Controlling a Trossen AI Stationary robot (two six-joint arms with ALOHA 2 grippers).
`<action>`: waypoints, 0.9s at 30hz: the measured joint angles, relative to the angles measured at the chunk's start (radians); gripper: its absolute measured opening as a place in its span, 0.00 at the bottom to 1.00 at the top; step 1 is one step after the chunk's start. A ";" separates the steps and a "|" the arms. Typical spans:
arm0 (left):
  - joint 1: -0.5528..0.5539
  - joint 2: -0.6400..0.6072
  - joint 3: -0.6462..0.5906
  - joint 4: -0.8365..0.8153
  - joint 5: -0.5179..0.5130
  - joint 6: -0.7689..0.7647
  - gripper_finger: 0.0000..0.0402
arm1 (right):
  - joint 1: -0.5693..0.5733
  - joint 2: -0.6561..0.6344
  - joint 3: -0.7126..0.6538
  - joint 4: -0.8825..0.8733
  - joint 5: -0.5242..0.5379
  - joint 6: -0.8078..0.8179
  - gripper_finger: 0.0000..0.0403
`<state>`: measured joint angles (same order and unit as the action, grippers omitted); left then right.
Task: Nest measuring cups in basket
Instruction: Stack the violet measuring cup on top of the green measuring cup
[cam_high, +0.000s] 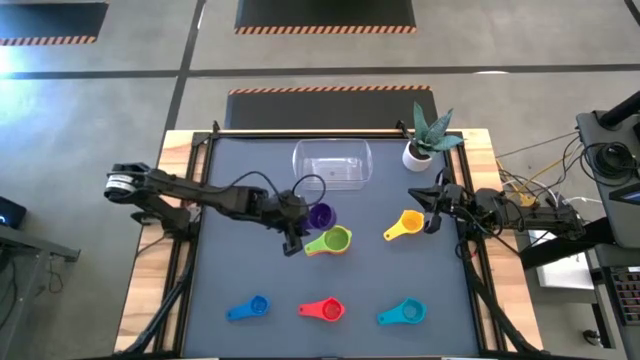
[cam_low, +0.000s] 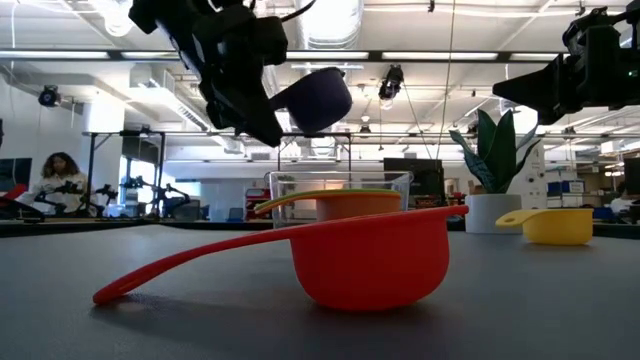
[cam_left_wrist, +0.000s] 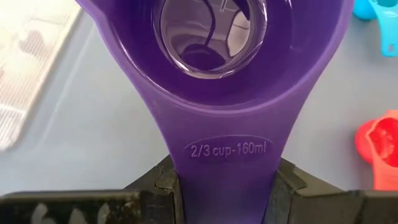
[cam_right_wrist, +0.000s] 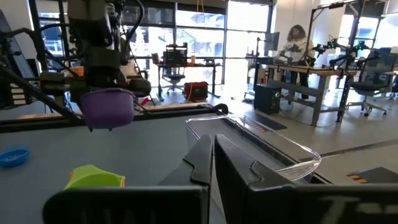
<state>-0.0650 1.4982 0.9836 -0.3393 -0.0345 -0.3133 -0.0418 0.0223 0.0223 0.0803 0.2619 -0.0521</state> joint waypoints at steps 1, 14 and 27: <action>-0.007 0.000 0.000 0.000 0.000 -0.014 0.28 | 0.000 0.000 0.000 0.000 0.000 0.000 0.02; -0.088 0.010 0.000 0.080 -0.010 -0.097 0.28 | 0.000 0.000 0.000 0.000 0.000 0.000 0.02; -0.079 0.215 0.142 -0.039 -0.006 -0.110 0.28 | 0.000 0.000 0.000 0.000 0.000 0.000 0.02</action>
<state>-0.1440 1.7136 1.1258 -0.3785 -0.0408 -0.4237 -0.0418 0.0227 0.0227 0.0803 0.2619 -0.0521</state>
